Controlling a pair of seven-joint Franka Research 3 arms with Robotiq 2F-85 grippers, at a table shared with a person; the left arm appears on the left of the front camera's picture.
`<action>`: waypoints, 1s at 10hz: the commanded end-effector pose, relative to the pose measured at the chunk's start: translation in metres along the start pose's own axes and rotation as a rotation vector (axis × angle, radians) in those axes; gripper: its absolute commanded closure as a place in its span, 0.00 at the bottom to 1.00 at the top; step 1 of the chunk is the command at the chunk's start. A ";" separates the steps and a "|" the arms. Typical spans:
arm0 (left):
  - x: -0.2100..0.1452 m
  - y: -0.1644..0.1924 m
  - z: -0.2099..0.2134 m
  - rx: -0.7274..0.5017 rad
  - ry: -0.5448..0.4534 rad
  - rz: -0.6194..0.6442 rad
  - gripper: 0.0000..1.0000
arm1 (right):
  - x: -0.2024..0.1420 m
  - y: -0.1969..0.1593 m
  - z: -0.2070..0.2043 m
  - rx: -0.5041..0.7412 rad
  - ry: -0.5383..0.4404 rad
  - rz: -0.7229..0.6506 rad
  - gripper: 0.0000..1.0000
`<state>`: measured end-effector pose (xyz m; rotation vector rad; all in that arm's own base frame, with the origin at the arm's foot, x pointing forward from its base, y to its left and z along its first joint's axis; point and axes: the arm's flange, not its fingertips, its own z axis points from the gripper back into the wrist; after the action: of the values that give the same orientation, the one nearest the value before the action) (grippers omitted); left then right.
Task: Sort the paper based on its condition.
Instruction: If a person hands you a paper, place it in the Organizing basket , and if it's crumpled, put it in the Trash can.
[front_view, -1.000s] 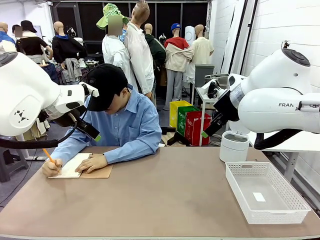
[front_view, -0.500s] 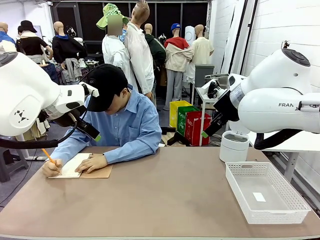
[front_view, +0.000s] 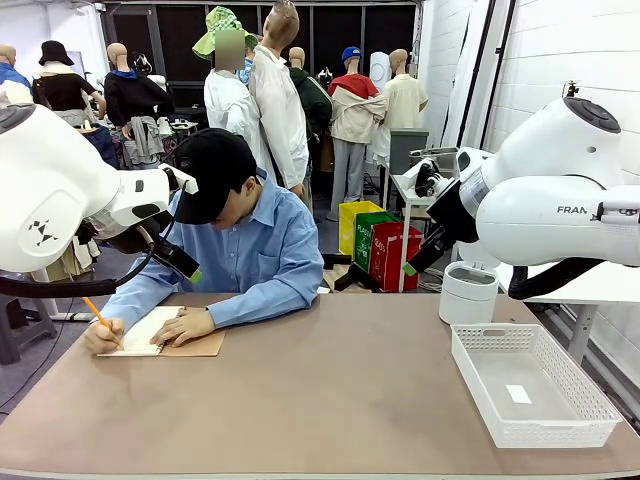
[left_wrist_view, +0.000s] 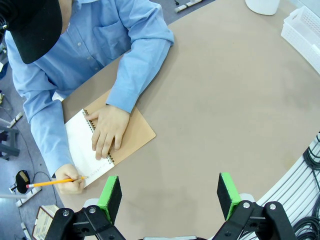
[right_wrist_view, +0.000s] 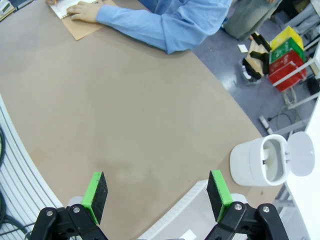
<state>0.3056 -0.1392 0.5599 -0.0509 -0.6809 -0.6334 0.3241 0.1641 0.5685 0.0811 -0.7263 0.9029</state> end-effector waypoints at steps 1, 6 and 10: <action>0.000 0.000 0.000 0.001 -0.002 0.000 0.00 | 0.000 0.001 0.000 0.002 -0.001 0.002 0.00; 0.000 0.000 0.000 0.001 -0.002 0.000 0.00 | 0.000 0.001 0.000 0.002 -0.001 0.002 0.00; 0.000 0.000 0.000 0.001 -0.002 0.000 0.00 | 0.000 0.001 0.000 0.002 -0.001 0.002 0.00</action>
<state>0.3056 -0.1392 0.5599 -0.0509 -0.6809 -0.6334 0.3241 0.1641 0.5685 0.0811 -0.7263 0.9029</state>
